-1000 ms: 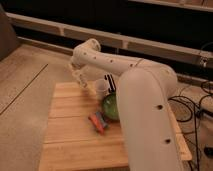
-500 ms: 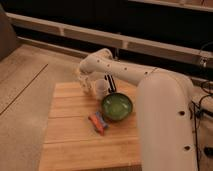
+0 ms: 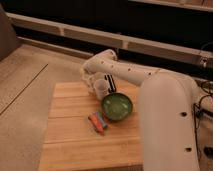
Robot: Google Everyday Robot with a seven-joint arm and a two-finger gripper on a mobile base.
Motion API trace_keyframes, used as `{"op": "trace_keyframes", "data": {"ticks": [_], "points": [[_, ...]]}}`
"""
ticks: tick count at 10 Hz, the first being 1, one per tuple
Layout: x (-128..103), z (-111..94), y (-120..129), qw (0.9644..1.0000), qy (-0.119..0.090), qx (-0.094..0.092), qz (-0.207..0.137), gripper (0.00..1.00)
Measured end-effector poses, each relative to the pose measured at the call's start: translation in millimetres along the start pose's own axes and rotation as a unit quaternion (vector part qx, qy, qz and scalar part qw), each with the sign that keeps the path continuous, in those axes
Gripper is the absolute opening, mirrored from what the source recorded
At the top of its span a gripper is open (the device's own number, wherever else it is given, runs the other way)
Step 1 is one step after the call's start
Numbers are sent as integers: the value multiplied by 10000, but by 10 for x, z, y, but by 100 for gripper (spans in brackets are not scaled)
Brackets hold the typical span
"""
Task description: Stand the bottle upright
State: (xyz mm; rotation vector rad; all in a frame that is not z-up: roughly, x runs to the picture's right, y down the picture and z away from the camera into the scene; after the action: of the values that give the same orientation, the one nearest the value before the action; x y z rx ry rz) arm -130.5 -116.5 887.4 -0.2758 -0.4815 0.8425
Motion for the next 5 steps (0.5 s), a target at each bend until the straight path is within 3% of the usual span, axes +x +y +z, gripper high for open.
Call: {"op": "trace_keyframes", "data": {"ticks": [1, 5], "points": [[16, -8, -17, 9999, -18, 9, 120, 6], [110, 11, -8, 9985, -73, -36, 541, 43]]}}
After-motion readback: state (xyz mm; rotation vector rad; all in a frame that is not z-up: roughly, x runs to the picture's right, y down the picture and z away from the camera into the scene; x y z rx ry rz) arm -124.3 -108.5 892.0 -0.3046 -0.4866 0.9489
